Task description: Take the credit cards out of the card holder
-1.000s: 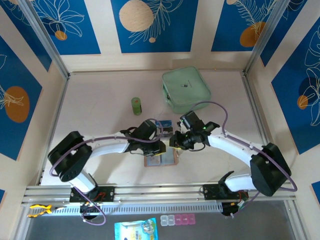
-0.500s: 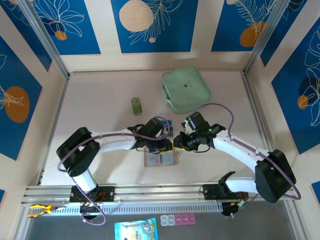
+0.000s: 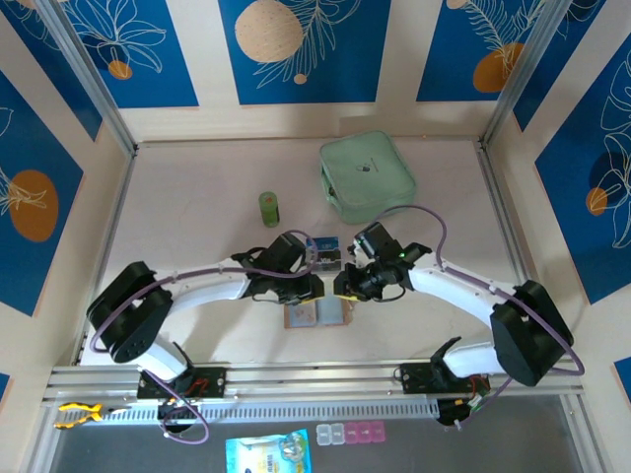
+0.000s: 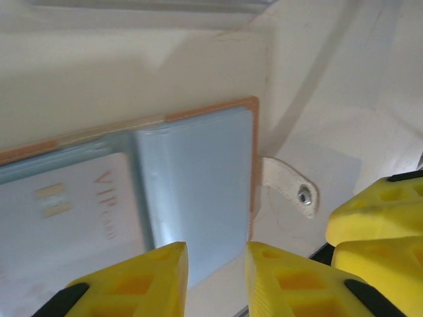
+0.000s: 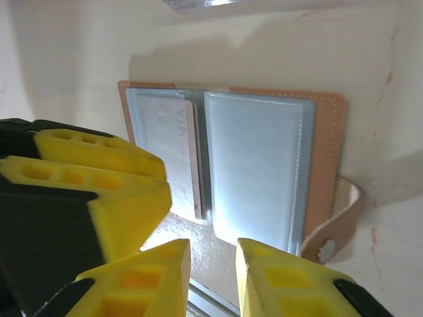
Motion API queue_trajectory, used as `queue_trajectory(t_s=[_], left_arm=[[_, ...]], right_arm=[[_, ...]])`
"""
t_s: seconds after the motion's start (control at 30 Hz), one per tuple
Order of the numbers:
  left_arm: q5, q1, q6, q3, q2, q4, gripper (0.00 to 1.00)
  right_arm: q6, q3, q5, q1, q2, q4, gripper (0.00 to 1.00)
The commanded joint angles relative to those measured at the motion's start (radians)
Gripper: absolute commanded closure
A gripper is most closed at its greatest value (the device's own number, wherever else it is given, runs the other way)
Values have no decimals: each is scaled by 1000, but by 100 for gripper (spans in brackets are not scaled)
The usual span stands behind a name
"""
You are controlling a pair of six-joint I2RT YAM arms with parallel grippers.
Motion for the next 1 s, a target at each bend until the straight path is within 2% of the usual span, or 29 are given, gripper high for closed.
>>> queue_trajectory(t_s=[0.0,0.37,0.97], left_arm=[[-26,21,29,-38,-48,-53,74],[-20,71,42,-136,-91,-50,88],[-16,97,62,-185,-62,-32,91]], right_arm=[[18,42,-27,28,39,16,74],[63,67,-60,87,179,126,76],[89,69,-104,122,286,223,74]])
